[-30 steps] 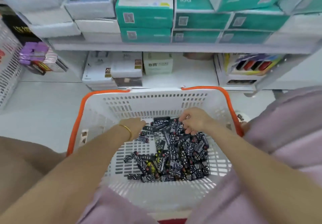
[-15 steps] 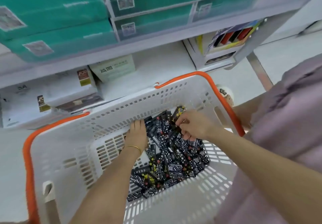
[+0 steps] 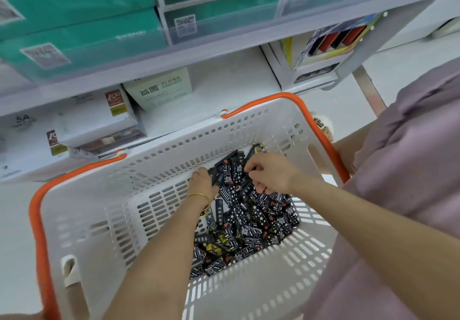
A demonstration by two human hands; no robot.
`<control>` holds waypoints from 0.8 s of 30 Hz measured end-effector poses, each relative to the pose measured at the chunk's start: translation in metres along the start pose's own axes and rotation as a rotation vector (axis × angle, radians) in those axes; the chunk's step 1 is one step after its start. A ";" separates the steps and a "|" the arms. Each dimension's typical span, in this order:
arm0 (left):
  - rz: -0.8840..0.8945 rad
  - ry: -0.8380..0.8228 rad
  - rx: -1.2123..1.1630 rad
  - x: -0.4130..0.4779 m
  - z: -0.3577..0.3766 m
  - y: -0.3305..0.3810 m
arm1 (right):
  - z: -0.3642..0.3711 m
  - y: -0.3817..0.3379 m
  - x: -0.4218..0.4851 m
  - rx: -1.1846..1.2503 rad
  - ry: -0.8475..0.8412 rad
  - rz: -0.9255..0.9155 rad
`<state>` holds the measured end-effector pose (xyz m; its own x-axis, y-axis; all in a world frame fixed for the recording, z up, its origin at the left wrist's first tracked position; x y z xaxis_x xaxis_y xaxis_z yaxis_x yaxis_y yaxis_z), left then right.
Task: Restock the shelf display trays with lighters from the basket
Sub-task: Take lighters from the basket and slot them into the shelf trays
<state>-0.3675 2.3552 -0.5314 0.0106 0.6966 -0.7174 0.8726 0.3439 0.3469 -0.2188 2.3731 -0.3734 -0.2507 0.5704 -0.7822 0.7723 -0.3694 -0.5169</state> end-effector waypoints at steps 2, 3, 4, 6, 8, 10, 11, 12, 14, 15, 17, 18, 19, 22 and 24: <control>0.002 -0.003 -0.139 0.001 -0.002 0.003 | 0.000 0.000 0.000 -0.013 0.002 -0.002; -0.004 -0.006 -0.187 0.001 -0.002 0.004 | 0.000 0.001 0.000 -0.017 0.001 -0.001; -0.021 -0.003 -0.233 0.000 -0.002 0.005 | 0.000 0.002 0.000 -0.018 0.001 0.000; -0.072 -0.005 -0.345 0.003 0.002 0.006 | -0.001 0.003 0.000 -0.020 0.004 0.001; -0.111 -0.017 -0.461 0.004 0.006 0.011 | -0.002 0.004 -0.001 -0.017 0.009 0.007; -0.114 -0.017 -0.504 0.004 0.010 0.019 | -0.003 0.005 -0.001 -0.013 0.009 0.014; -0.105 -0.018 -0.495 0.003 0.012 0.023 | -0.003 0.005 -0.001 -0.020 0.008 0.013; -0.093 -0.011 -0.471 0.003 0.014 0.027 | -0.003 0.005 -0.001 -0.031 0.008 0.011; -0.084 0.005 -0.424 0.002 0.017 0.033 | -0.004 0.004 -0.002 -0.050 0.012 0.006; -0.096 0.022 -0.425 0.003 0.018 0.034 | -0.004 0.004 -0.003 -0.054 0.016 0.004; -0.125 0.065 -0.478 0.004 0.019 0.036 | -0.006 0.006 -0.002 -0.052 0.031 0.005; -0.130 0.088 -0.500 0.005 0.019 0.039 | -0.007 0.007 -0.001 -0.050 0.041 0.009; -0.132 0.105 -0.510 0.006 0.018 0.042 | -0.008 0.009 0.000 -0.051 0.050 0.014; -0.169 0.107 -0.547 0.012 0.016 0.047 | -0.009 0.016 0.003 -0.060 0.058 0.039; -0.203 0.076 -0.553 0.017 0.016 0.049 | -0.009 0.021 0.004 -0.075 0.056 0.054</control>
<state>-0.3172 2.3738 -0.5359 -0.1832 0.6186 -0.7641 0.4692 0.7380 0.4850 -0.1984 2.3742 -0.3839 -0.1756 0.5922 -0.7864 0.8261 -0.3459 -0.4449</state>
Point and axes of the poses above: each hand's wrist, its own x-axis towards the middle knuckle, its own z-axis out of the palm, y = z × x, the point moved 9 cm from there along x, towards the middle knuckle, and after that the axes turned 4 degrees about -y, right-handed, at the moved point
